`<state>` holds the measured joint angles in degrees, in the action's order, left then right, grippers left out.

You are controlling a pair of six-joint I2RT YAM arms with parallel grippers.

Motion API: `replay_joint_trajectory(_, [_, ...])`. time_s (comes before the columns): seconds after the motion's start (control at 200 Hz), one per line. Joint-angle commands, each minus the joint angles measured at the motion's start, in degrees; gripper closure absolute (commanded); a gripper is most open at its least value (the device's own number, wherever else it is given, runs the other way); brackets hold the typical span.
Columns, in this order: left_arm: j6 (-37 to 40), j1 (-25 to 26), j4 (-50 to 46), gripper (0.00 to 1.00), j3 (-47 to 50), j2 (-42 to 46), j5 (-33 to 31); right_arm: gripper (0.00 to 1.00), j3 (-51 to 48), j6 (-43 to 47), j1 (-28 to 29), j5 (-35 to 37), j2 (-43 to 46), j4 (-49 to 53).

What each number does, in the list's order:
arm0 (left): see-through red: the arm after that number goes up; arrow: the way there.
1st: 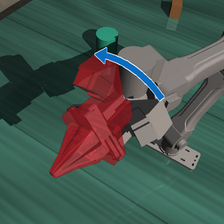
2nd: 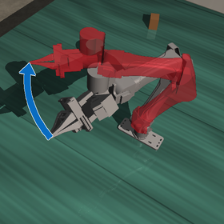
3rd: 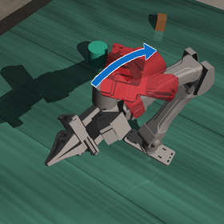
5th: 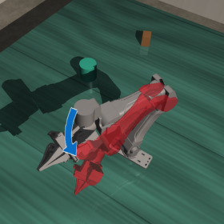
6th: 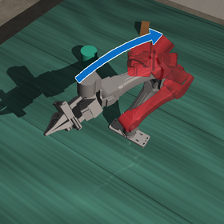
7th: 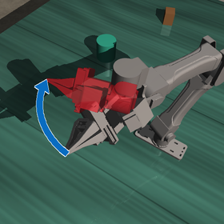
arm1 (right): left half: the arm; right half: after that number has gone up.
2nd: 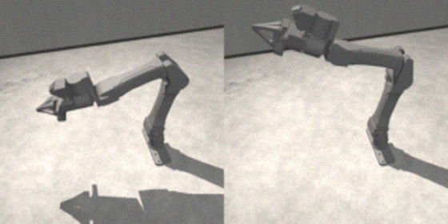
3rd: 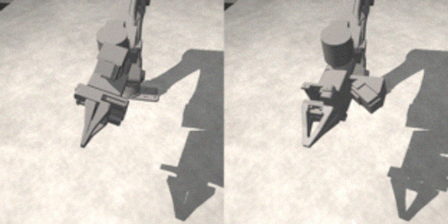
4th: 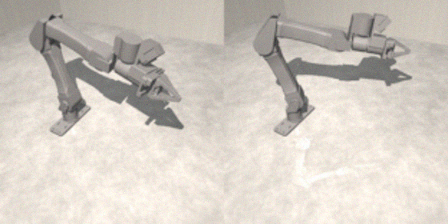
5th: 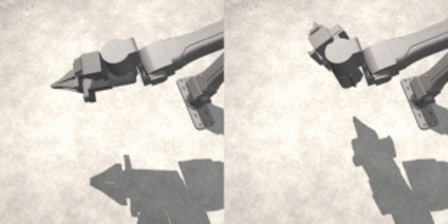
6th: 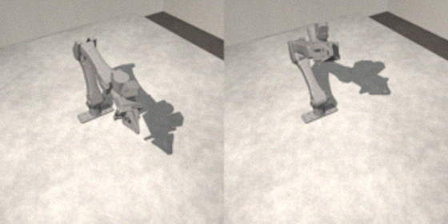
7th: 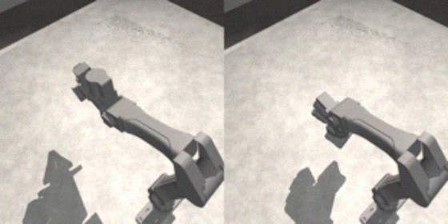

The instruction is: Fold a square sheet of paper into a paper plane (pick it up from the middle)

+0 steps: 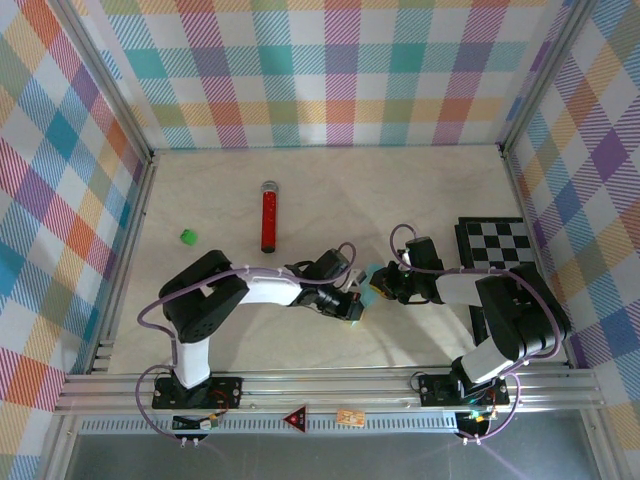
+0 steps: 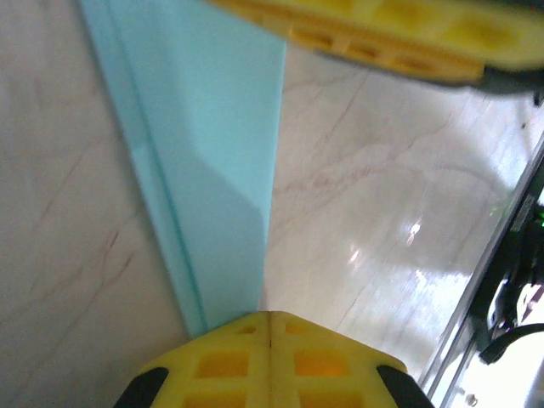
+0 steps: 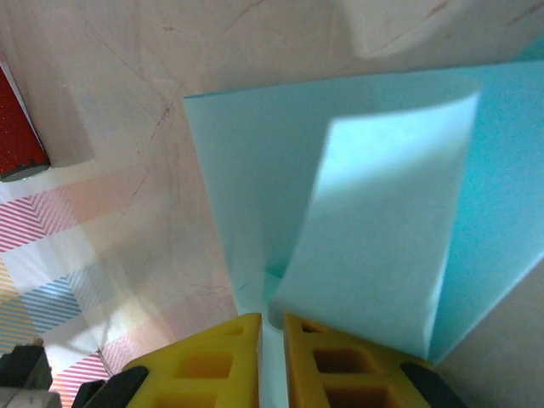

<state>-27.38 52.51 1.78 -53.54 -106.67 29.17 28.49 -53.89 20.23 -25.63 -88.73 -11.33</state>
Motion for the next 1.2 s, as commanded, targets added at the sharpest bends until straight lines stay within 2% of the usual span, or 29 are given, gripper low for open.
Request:
replay_joint_trajectory(0.0, [2.38,1.19,-9.06,0.97,4.92,2.71,-1.91,0.83,-1.68,0.91,-0.45,5.26,-2.06,6.41])
replay_joint_trajectory(0.305, [5.79,2.27,-11.65,0.96,6.7,8.18,-3.03,0.83,-1.77,0.77,-0.46,4.98,-2.45,5.97])
replay_joint_trajectory(0.48, [1.03,1.92,-6.04,0.98,3.95,10.14,-3.17,0.83,-1.69,0.63,-0.46,4.63,-2.11,5.93])
replay_joint_trajectory(0.69, [-4.44,1.89,1.9,0.98,-2.61,3.58,1.4,0.83,-1.71,0.6,-0.53,4.53,-2.05,5.93])
replay_joint_trajectory(0.805, [-3.87,1.92,-0.01,0.99,-3.9,0.77,0.93,0.83,-1.77,0.55,-0.54,4.63,-2.1,5.88])
replay_joint_trajectory(0.91, [-0.98,1.98,-6.04,0.99,-3.79,-1.12,0.5,0.83,-1.77,0.55,-0.45,4.39,-2.19,5.57])
replay_joint_trajectory(1.195, [0.53,1.98,-7.8,0.99,5.3,3.93,0.09,0.83,-1.6,1.02,-0.5,3.7,-2.22,5.47])
